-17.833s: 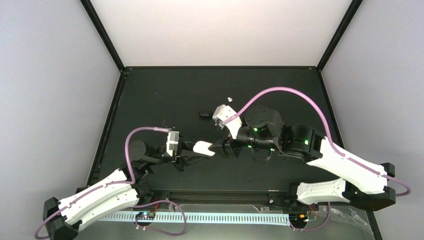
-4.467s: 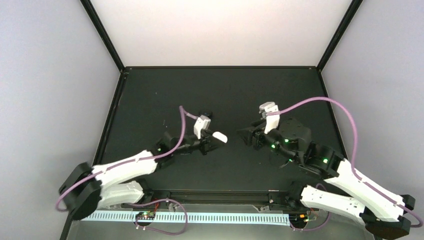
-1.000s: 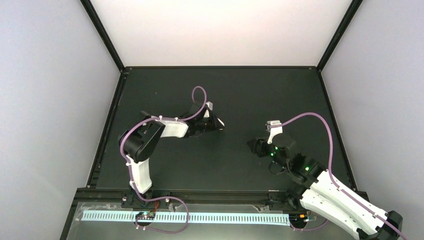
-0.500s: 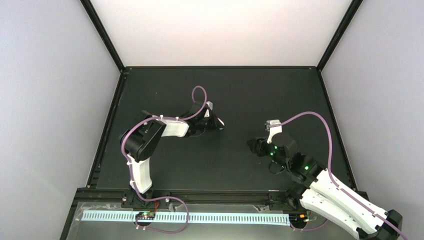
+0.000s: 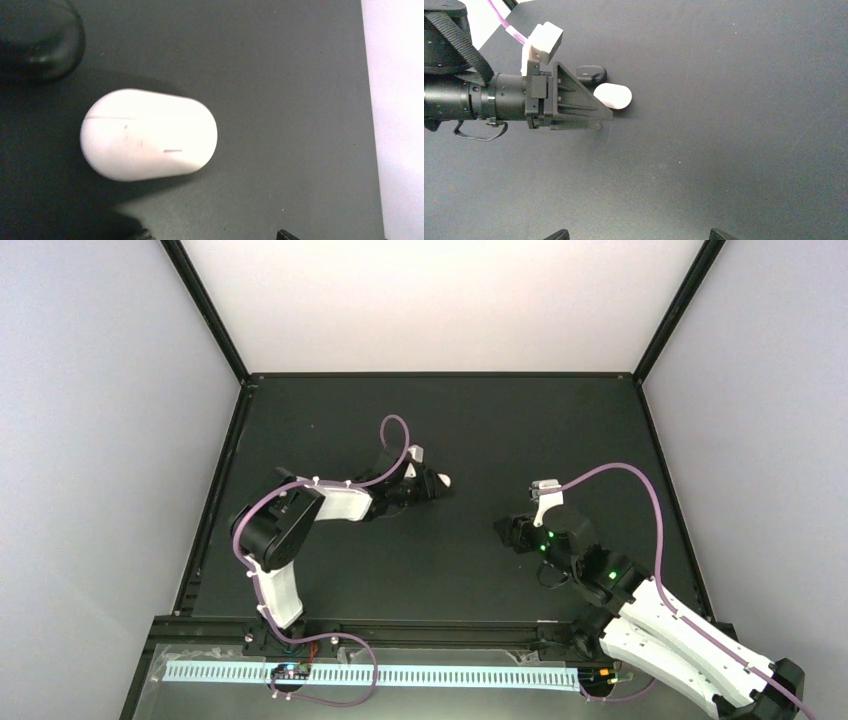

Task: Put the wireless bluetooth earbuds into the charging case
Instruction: Place the charging case at the center of the board, then reset both arms

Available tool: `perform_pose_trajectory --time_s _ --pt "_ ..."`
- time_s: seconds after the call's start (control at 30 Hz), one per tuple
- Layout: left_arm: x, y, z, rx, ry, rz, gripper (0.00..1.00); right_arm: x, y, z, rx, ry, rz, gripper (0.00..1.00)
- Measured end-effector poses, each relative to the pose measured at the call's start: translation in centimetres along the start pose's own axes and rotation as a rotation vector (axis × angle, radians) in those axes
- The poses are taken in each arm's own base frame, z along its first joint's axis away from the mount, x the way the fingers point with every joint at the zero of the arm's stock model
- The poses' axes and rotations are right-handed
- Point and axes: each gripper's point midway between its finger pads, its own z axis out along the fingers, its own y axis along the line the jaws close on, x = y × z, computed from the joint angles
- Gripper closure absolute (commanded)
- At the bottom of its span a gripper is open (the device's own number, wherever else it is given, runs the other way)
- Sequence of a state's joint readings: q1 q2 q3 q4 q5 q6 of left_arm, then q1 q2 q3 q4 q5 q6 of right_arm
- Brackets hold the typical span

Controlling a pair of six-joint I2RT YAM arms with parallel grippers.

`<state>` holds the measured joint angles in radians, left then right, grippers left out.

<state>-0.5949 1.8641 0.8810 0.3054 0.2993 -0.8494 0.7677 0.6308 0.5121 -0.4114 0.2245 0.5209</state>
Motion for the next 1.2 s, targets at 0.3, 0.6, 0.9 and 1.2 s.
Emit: perform_pose_trajectory --time_s 0.3,0.6,0.9,1.2 --pt "1.3 1.0 -3.1 -0.058 -0.007 0.01 0.23 -0.8 0.4 -0.2 -0.008 -0.011 -0.001 0.27" --pt "0.1 1.0 -6.2 -0.108 -0.082 0.07 0.26 -1.3 0.7 -0.4 -0.019 -0.023 -0.008 0.27" --pt "-2.1 2.1 -3.5 -0.158 -0.087 0.083 0.26 -1.3 1.0 -0.5 -0.033 -0.02 -0.007 0.27" --pt "-3.5 1.7 -3.4 -0.168 -0.117 0.105 0.02 -1.6 1.0 -0.9 -0.04 -0.035 -0.015 0.2"
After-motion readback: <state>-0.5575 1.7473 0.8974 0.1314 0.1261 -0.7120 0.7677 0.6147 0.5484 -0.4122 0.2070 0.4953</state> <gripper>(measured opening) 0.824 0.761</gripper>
